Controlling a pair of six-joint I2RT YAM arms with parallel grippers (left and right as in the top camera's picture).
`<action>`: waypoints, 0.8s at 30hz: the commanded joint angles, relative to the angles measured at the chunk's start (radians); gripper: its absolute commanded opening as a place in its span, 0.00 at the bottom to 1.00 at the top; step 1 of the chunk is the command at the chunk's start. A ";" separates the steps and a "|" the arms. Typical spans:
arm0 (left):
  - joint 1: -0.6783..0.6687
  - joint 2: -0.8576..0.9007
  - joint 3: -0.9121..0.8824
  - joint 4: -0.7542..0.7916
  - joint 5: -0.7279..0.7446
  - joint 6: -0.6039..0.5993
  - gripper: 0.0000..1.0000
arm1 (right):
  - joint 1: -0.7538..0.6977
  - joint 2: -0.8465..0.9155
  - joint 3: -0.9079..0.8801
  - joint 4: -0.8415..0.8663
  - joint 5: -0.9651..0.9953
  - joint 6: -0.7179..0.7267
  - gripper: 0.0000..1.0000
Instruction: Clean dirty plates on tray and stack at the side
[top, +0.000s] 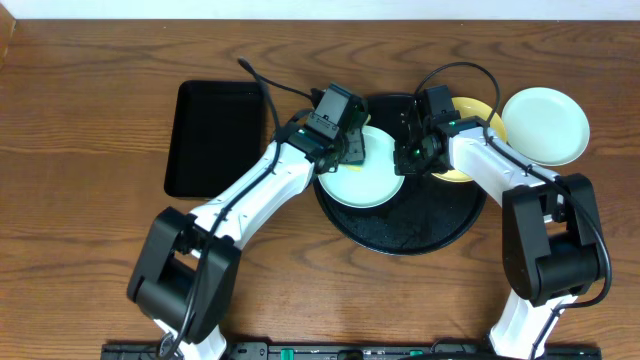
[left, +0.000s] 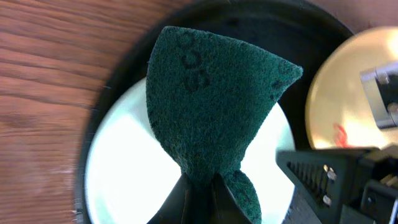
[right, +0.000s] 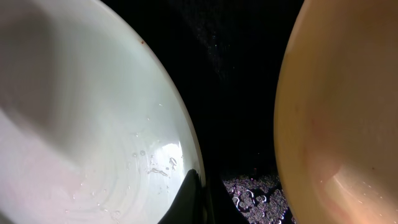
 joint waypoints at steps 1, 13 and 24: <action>0.001 0.062 -0.003 0.010 0.055 0.045 0.08 | 0.006 0.029 -0.010 -0.013 0.025 0.001 0.01; 0.088 0.163 -0.003 0.026 0.014 0.140 0.07 | 0.005 0.029 -0.010 -0.027 0.030 -0.008 0.01; 0.130 0.156 -0.003 0.043 -0.166 0.184 0.07 | 0.006 0.029 -0.010 -0.028 0.030 -0.008 0.01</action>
